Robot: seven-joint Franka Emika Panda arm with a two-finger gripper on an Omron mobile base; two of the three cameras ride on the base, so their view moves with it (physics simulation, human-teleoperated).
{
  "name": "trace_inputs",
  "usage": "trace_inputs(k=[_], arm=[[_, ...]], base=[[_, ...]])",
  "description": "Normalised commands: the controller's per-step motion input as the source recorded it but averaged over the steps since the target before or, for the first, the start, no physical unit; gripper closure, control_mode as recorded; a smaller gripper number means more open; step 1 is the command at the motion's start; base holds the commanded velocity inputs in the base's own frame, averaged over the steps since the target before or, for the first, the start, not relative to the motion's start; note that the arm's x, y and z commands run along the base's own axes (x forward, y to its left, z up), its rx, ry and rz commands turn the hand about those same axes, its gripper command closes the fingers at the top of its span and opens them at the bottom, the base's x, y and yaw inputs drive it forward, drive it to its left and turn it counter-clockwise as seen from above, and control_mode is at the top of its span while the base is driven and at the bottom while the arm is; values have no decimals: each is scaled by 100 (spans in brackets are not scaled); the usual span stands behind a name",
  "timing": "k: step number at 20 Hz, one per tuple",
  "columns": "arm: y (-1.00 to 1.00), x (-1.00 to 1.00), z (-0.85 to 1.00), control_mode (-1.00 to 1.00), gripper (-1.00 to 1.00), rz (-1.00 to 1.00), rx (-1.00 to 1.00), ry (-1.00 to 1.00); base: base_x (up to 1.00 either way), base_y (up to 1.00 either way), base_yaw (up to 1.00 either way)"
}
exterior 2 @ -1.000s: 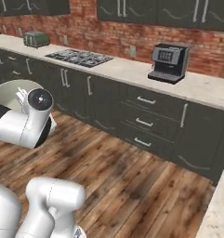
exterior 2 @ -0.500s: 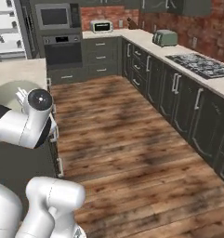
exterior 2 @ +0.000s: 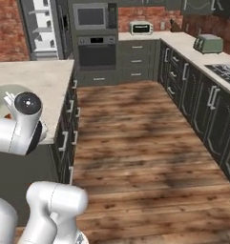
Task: Move the mug from next to the sink to the open cabinet. Then, move the bowl with the peach to the fridge to clear the area for faucet cleaning.
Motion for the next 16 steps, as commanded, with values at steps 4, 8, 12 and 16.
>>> trace_inputs(k=[4, 8, 12, 16], arm=[[0, 0, 0, 100, 100, 0, 0, 0], [0, 0, 0, 100, 100, 0, 0, 0], [0, 0, 0, 100, 100, 0, 0, 0], [0, 0, 0, 100, 100, 0, 0, 0]], base=[[80, -83, 18], [92, -100, 11], [78, -100, 0], [100, -74, 6]])
